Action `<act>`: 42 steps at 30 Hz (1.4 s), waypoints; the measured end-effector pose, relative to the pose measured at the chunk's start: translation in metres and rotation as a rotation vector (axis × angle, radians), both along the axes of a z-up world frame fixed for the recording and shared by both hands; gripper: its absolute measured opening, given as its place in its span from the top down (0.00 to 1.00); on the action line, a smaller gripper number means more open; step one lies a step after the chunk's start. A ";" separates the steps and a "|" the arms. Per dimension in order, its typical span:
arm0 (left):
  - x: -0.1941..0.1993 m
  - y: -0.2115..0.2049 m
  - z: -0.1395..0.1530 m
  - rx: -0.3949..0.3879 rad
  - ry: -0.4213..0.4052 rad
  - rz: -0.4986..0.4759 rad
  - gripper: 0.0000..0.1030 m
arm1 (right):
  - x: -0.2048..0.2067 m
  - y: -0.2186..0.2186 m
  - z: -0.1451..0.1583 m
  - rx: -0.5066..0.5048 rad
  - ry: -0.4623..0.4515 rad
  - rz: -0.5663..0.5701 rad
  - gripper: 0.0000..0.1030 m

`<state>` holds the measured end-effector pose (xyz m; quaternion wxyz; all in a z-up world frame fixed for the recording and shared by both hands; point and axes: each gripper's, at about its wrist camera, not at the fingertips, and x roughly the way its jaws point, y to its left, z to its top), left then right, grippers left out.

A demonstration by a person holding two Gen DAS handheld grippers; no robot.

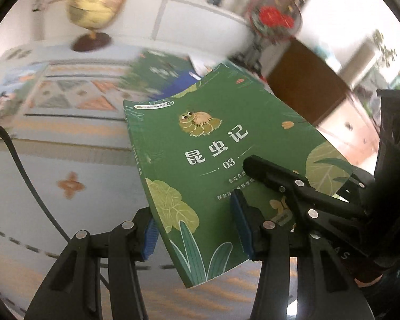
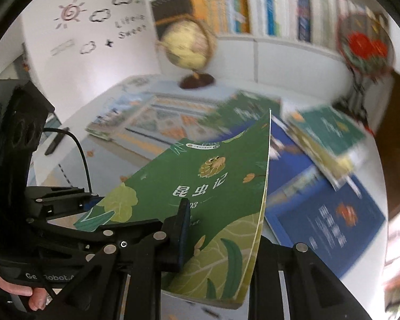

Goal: Organize books
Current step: 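Carry the caterpillar-cover green book with both tools toward the globe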

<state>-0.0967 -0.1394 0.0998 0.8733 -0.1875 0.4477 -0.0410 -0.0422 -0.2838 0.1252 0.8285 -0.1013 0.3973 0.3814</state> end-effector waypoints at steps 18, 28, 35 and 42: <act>-0.005 0.305 0.046 0.106 -0.126 0.066 0.56 | -0.008 0.315 0.038 0.144 -0.065 0.010 0.77; 0.055 0.401 0.005 0.054 -0.108 -0.009 0.56 | 0.042 0.417 0.001 0.134 0.081 -0.149 0.77; 0.072 0.424 -0.035 0.018 -0.045 -0.011 0.56 | 0.067 0.439 -0.039 0.117 0.178 -0.197 0.76; 0.065 0.430 -0.065 -0.019 0.026 -0.006 0.55 | 0.065 0.444 -0.067 0.054 0.229 -0.187 0.75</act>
